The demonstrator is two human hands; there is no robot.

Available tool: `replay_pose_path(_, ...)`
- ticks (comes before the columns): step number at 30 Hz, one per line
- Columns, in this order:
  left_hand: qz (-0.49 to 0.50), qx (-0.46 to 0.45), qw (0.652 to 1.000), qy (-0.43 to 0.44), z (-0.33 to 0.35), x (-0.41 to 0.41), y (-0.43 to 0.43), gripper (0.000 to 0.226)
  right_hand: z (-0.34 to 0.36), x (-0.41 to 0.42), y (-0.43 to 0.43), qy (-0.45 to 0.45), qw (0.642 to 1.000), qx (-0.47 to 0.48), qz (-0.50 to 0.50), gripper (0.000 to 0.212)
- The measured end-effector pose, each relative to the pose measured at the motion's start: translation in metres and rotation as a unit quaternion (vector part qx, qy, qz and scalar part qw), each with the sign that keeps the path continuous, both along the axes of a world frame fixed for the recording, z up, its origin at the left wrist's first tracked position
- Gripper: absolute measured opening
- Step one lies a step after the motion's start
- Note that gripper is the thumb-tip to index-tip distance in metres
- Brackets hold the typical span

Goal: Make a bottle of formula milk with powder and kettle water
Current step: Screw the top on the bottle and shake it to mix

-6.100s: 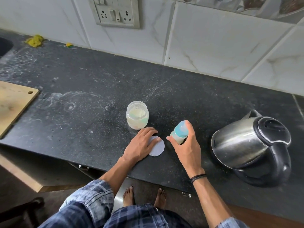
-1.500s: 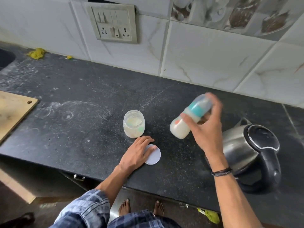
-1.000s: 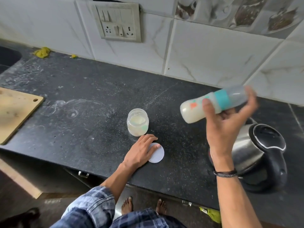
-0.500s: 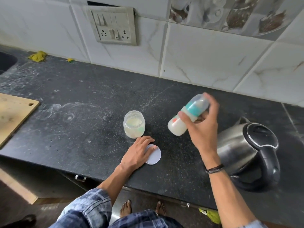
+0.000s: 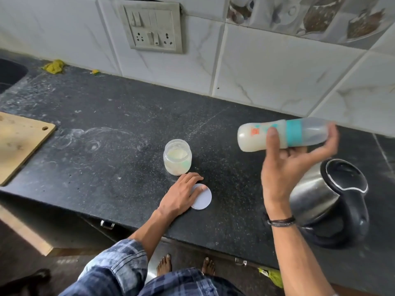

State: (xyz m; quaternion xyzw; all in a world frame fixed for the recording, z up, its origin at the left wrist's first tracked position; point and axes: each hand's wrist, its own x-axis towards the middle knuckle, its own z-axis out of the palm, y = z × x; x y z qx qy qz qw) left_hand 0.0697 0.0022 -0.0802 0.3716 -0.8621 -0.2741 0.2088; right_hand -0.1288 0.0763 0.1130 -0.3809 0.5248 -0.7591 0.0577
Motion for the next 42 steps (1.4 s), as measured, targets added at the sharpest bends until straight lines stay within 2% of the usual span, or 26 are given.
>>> replay_pose_path(3,0.000,0.002,1.000,0.004,0.000,0.001,0.001,0.050,-0.001,-0.001,0.000,0.075,0.972,0.213,0.059,0.086)
replay_pose_path(4,-0.002,0.005,1.000,0.004,0.000,0.001,0.001,0.051,-0.003,-0.001,0.003,0.076,0.969,0.225,0.062,0.083)
replay_pose_path(8,0.001,0.002,1.000,0.002,0.000,-0.001,-0.001,0.044,0.005,0.003,0.004,-0.001,0.999,0.036,0.003,0.081)
replay_pose_path(9,0.000,0.002,1.000,0.003,0.000,0.000,0.000,0.043,0.005,0.002,0.002,0.008,0.999,0.036,-0.007,0.083)
replay_pose_path(12,0.001,0.002,1.000,0.003,-0.002,0.001,0.001,0.045,0.003,0.005,-0.001,0.079,0.975,0.205,0.033,0.083)
replay_pose_path(13,-0.002,0.003,1.000,0.003,-0.002,0.001,0.001,0.046,0.002,0.004,0.002,0.078,0.972,0.219,0.043,0.082)
replay_pose_path(16,0.001,-0.001,1.000,0.001,-0.002,-0.001,0.000,0.046,0.007,0.004,0.005,0.025,0.998,0.055,0.026,0.083)
replay_pose_path(18,0.003,-0.003,1.000,0.002,-0.002,-0.001,-0.001,0.043,0.004,0.005,0.003,0.039,0.999,0.005,-0.008,0.086)
replay_pose_path(19,0.003,-0.003,1.000,0.003,-0.003,0.000,0.000,0.042,0.000,0.004,0.001,0.059,0.997,0.037,-0.013,0.086)
replay_pose_path(20,0.002,-0.004,1.000,0.005,-0.003,0.000,0.000,0.042,-0.002,0.006,0.000,0.085,0.990,0.110,0.001,0.085)
replay_pose_path(22,-0.001,-0.005,1.000,0.009,-0.003,0.001,0.000,0.042,-0.008,0.006,0.004,0.117,0.957,0.260,0.048,0.083)
replay_pose_path(23,-0.004,-0.003,1.000,0.009,-0.003,0.001,0.001,0.043,-0.011,0.005,0.009,0.111,0.957,0.263,0.052,0.081)
replay_pose_path(26,-0.001,-0.007,1.000,0.004,-0.001,0.000,0.000,0.042,-0.004,0.007,0.014,0.038,0.996,0.079,0.025,0.080)
replay_pose_path(28,-0.001,-0.010,1.000,0.006,-0.002,0.000,-0.001,0.041,-0.005,0.006,0.012,0.034,0.999,0.025,-0.010,0.084)
replay_pose_path(29,-0.002,-0.009,1.000,0.007,-0.002,0.000,0.000,0.041,-0.007,0.006,0.011,0.049,0.997,0.053,-0.013,0.084)
replay_pose_path(31,-0.004,-0.007,1.000,0.009,-0.002,0.001,0.001,0.042,-0.008,0.004,0.011,0.092,0.977,0.192,0.015,0.084)
replay_pose_path(32,-0.005,-0.005,1.000,0.011,-0.001,0.001,0.001,0.043,-0.009,0.000,0.013,0.100,0.968,0.231,0.024,0.083)
replay_pose_path(33,-0.007,-0.003,1.000,0.010,-0.001,0.000,0.001,0.044,-0.007,-0.003,0.015,0.095,0.970,0.222,0.025,0.082)
replay_pose_path(36,-0.003,-0.001,1.000,0.004,0.000,-0.001,0.000,0.042,0.009,-0.011,0.014,0.039,0.998,0.045,0.000,0.083)
replay_pose_path(38,-0.002,0.000,1.000,0.005,-0.001,0.000,0.000,0.041,0.008,-0.012,0.010,0.034,0.999,-0.007,-0.019,0.083)
replay_pose_path(39,-0.002,-0.001,1.000,0.006,-0.002,0.001,0.001,0.041,0.007,-0.011,0.008,0.041,0.999,0.020,-0.014,0.082)
replay_pose_path(41,-0.002,0.000,1.000,0.009,-0.003,0.002,0.001,0.042,0.001,-0.008,0.009,0.072,0.985,0.154,0.028,0.081)
replay_pose_path(42,-0.002,0.001,1.000,0.009,-0.002,0.001,0.001,0.043,-0.004,-0.009,0.011,0.070,0.979,0.185,0.040,0.081)
